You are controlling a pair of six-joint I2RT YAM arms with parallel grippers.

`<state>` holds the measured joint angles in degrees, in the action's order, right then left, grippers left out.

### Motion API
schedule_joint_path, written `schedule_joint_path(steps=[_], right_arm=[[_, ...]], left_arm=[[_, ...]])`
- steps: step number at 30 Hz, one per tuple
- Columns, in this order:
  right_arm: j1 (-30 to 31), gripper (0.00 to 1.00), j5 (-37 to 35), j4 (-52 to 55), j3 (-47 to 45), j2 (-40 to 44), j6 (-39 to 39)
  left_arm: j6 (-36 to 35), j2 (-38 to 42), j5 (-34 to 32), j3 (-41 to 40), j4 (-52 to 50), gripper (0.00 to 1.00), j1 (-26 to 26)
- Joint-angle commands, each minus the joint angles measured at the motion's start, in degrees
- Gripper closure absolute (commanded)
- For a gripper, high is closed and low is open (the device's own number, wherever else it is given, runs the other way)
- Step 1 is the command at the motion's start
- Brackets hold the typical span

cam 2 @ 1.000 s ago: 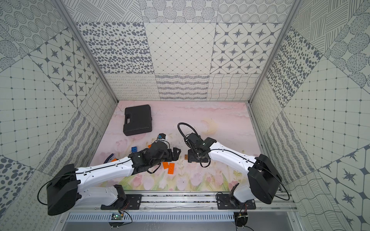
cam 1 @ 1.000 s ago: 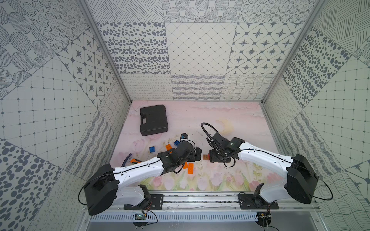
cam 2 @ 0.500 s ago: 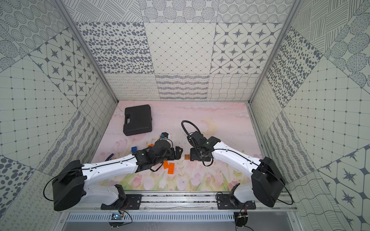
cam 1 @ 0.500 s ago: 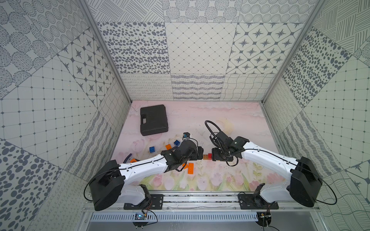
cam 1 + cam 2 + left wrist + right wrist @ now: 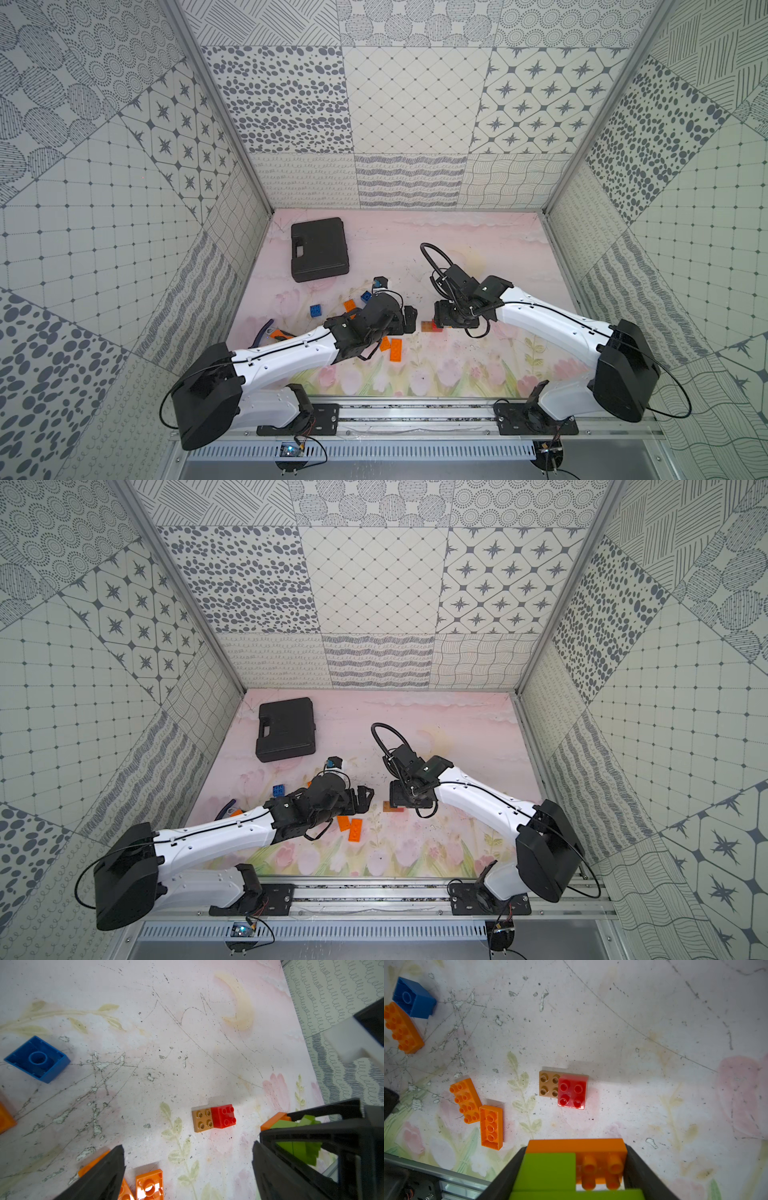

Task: Assemble the number 5 with lego
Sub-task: Pick up the lego brick from the center of the board, then assemble the lego brick with the lego brick.

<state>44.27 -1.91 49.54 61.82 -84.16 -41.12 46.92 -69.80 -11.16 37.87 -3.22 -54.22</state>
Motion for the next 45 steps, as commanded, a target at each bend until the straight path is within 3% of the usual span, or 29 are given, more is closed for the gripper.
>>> schedule_joint_path(steps=[1,18,45], right_arm=[[-0.2,0.38,0.8,-0.5,2.5,-2.7,0.2],[0.3,0.38,0.4,-1.0,8.3,-15.1,-2.4],[0.6,0.38,1.2,-2.5,7.9,-16.9,-3.5]], left_arm=[[0.1,3.1,-1.2,-2.5,1.4,0.01,1.4],[0.0,8.1,0.9,-6.5,1.2,0.01,3.2],[0.0,7.5,1.3,-6.8,2.0,0.01,3.6]])
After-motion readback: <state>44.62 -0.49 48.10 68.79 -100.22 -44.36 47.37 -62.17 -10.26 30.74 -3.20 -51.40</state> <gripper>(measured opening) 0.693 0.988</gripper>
